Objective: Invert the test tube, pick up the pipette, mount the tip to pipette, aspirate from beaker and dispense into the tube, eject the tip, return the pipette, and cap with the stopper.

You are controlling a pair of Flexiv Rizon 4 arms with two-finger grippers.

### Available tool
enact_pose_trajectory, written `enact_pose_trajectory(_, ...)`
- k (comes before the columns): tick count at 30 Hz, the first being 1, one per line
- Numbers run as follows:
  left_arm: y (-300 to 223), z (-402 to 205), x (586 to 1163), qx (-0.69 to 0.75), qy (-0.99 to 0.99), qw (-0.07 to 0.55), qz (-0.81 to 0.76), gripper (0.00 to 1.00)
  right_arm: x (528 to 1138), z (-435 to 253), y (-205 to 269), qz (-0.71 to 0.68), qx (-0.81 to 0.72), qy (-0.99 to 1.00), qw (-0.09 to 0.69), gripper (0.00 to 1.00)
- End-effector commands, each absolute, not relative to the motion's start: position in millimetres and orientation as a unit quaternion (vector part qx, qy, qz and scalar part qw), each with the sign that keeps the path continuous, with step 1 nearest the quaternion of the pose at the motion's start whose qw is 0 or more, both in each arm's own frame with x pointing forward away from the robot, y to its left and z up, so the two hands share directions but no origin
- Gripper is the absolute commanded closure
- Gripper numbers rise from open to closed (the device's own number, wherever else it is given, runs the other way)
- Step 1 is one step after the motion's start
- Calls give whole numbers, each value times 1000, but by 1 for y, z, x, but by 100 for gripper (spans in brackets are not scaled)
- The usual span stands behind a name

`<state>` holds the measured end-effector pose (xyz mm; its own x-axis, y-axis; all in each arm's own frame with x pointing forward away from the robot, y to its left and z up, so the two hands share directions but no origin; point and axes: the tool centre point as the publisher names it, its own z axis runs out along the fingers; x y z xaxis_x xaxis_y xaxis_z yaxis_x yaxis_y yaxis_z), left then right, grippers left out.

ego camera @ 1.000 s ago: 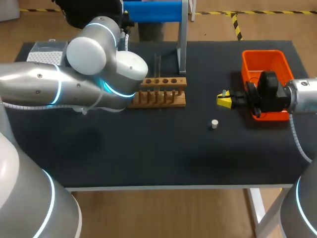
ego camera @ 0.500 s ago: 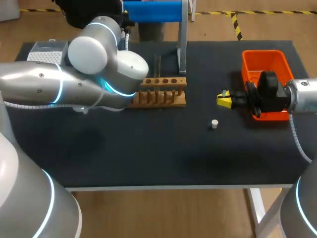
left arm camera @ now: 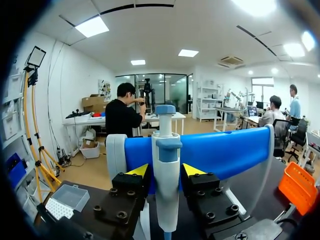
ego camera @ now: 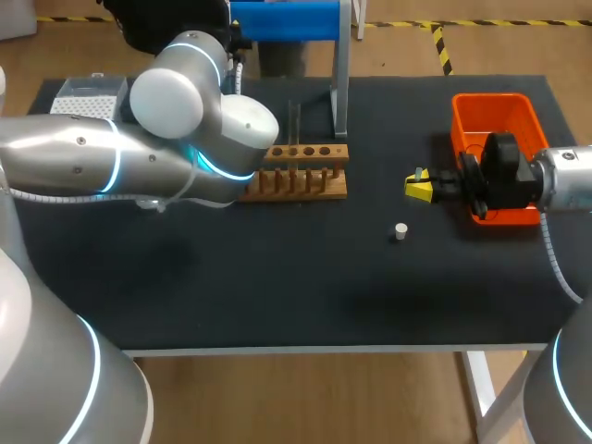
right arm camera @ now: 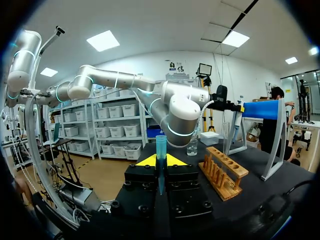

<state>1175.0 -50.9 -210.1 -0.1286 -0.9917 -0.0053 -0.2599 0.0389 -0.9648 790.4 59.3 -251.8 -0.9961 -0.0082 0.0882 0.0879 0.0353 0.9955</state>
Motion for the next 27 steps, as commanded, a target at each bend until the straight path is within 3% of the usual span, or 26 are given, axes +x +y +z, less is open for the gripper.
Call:
enact_pose_trajectory(1, -52, -214, 1179, -523, 596, 404, -457, 65, 790, -252, 60, -693, -28, -719, 34, 100)
enact_pose_trajectory(2, -52, -214, 1179, -523, 595, 404, -457, 68, 790, -252, 60, -693, -28, -719, 34, 100)
enact_pose_trajectory(4, -52, -214, 1179, -524, 595, 404, -457, 100, 790, -252, 60, -693, -28, -719, 34, 100)
enact_pose_trajectory(27, -47, -153, 1149, -493, 597, 420, -474, 100, 790, -252, 60, -693, -28, -719, 34, 100)
